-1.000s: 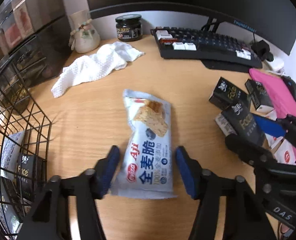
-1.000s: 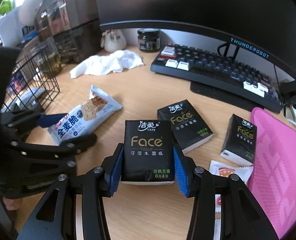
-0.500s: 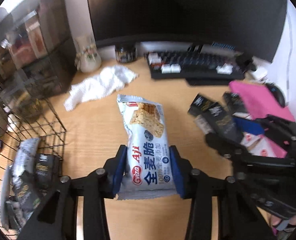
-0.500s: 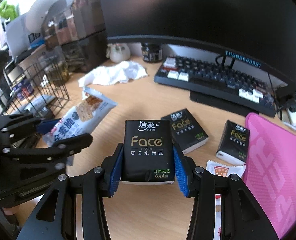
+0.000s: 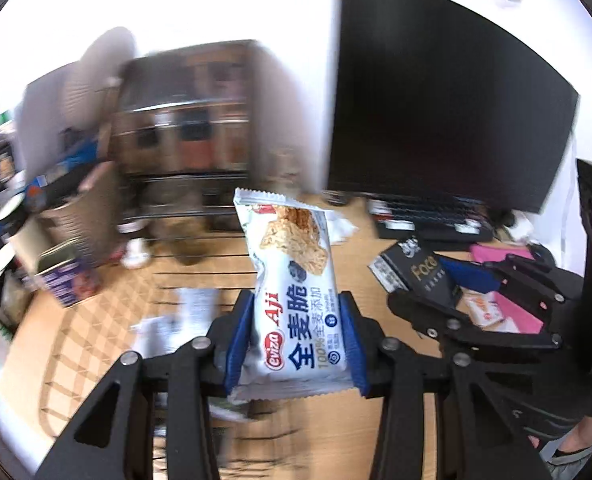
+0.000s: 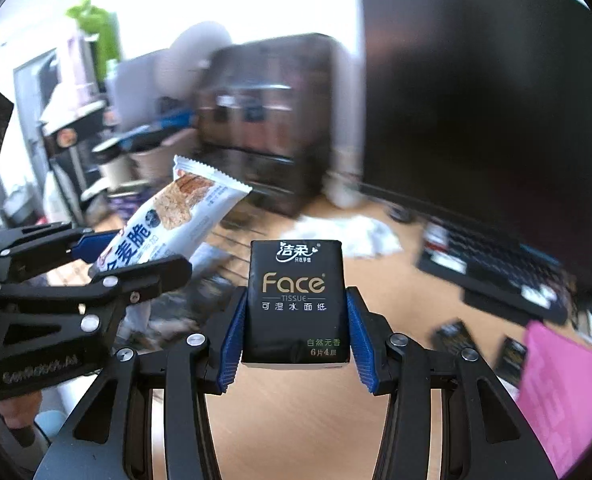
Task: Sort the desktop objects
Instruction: 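Carry the Aji bar and Face pack over the basket and open both tools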
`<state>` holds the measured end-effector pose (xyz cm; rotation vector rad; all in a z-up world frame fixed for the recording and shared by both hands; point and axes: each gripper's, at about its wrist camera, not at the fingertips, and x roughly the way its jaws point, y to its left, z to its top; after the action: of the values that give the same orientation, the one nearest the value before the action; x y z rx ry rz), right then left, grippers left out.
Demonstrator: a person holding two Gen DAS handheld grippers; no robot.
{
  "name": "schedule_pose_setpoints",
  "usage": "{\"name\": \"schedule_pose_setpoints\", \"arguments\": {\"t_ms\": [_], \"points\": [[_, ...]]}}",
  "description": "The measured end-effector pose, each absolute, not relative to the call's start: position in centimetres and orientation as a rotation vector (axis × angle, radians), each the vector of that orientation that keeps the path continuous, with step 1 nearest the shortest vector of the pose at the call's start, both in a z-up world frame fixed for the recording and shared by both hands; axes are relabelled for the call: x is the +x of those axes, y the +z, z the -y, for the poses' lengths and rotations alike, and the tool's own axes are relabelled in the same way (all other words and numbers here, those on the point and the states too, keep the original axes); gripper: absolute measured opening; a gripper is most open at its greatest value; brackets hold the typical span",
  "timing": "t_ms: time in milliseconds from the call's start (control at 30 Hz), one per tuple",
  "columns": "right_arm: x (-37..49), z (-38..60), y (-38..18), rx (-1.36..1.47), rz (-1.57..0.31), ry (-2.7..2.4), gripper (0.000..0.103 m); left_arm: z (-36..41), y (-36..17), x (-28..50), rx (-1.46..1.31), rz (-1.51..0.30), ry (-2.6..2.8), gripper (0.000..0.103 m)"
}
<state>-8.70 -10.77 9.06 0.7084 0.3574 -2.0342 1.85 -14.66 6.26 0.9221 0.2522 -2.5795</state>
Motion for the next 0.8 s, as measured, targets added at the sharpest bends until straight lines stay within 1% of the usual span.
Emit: {"name": "schedule_pose_setpoints", "arguments": {"t_ms": [100,167,300,433,500,533,567,633,800], "points": [[-6.5,14.4,9.0,0.686,-0.380,-1.973,0.046,18.1,5.9,4.2,0.922,-0.277,-2.499,0.047],[-5.5,16.7,8.5,0.695,-0.382,-1.930,0.046,20.1,5.5,5.3,0.926,-0.298,-2.453,0.044],[-4.0,20.1,7.2,0.713,-0.402,-1.876,0.046,22.7,4.3,6.6,0.965,-0.331,-2.411,0.042],[-3.4,22.6,5.6,0.741,-0.484,-1.865,0.047,24.0,3.3,6.8,0.996,-0.360,-2.403,0.042],[-3.0,23.0,5.2,0.723,-0.513,-1.891,0.049,24.1,3.2,6.8,0.994,-0.389,-2.422,0.052],[-3.0,23.1,5.3,0.719,-0.511,-1.891,0.051,24.2,3.3,6.9,0.985,-0.404,-2.435,0.064],[-3.2,22.9,5.3,0.718,-0.493,-1.889,0.054,24.2,3.3,7.0,0.975,-0.409,-2.442,0.072],[-3.6,22.6,5.5,0.721,-0.471,-1.891,0.059,23.9,3.5,6.9,0.960,-0.399,-2.449,0.077],[-4.4,20.9,5.7,0.724,-0.445,-1.904,0.060,22.5,3.5,6.2,0.968,-0.410,-2.496,0.080]]}}
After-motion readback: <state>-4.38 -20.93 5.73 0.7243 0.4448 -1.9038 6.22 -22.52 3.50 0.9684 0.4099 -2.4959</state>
